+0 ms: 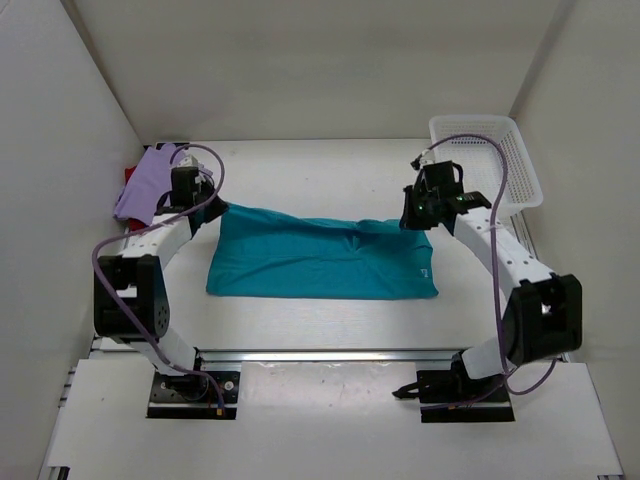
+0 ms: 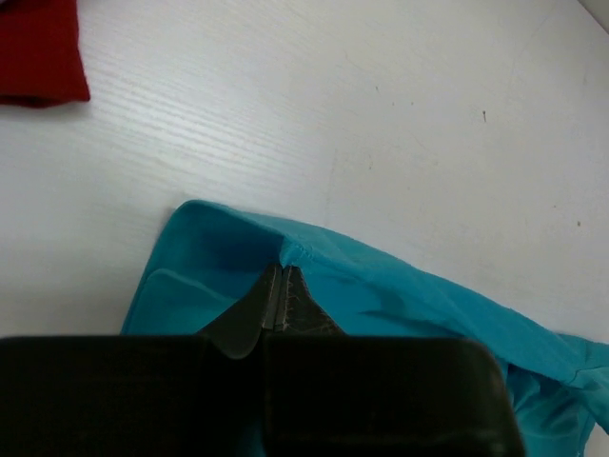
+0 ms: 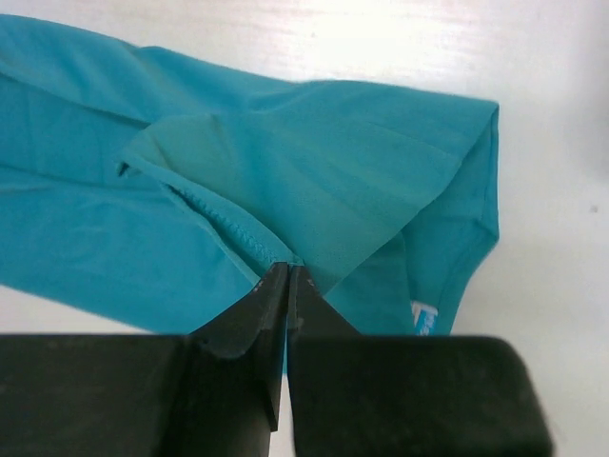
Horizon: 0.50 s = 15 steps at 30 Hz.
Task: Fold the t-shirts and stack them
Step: Fold the other side of the tshirt into a rectangle
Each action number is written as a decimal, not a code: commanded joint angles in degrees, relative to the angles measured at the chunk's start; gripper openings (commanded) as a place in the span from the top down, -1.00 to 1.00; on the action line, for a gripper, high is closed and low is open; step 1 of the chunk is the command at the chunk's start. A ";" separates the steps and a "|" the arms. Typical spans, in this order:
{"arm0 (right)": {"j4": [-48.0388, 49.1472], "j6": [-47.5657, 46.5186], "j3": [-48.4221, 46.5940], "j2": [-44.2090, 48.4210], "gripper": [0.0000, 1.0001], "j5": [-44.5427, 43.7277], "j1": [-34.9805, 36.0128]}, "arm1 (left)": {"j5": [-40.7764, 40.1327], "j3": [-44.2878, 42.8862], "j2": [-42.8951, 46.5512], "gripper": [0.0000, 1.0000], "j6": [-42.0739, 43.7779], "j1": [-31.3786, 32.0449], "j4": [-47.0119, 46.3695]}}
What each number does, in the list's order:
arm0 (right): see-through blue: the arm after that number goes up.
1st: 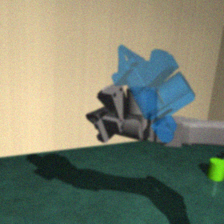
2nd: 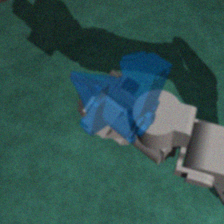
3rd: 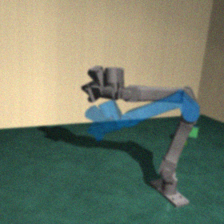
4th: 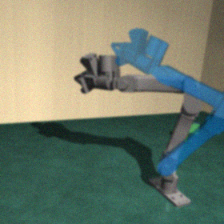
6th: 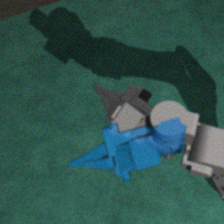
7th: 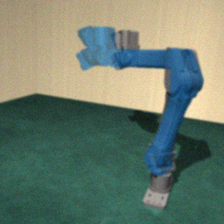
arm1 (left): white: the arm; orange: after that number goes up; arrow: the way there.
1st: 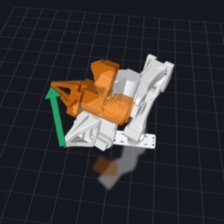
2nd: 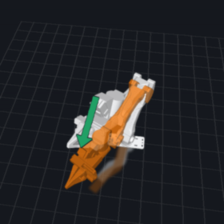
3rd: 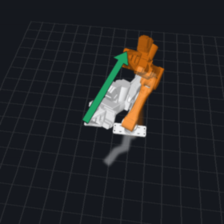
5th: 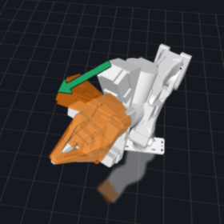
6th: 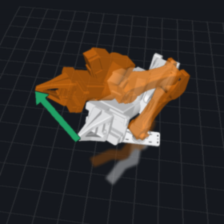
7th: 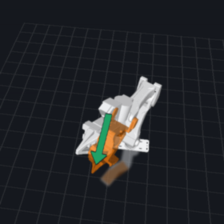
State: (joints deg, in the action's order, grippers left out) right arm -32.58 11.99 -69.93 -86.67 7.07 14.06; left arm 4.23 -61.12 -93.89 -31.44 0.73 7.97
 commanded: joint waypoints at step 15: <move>8.58 8.57 32.91 23.13 1.00 -4.26 2.98 | 1.13 19.20 14.61 0.93 -3.10 -5.56 0.21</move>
State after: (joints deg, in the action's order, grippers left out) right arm -27.14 16.97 -39.99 -66.32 5.23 15.46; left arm 4.60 -43.27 -80.90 -32.84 -3.38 8.60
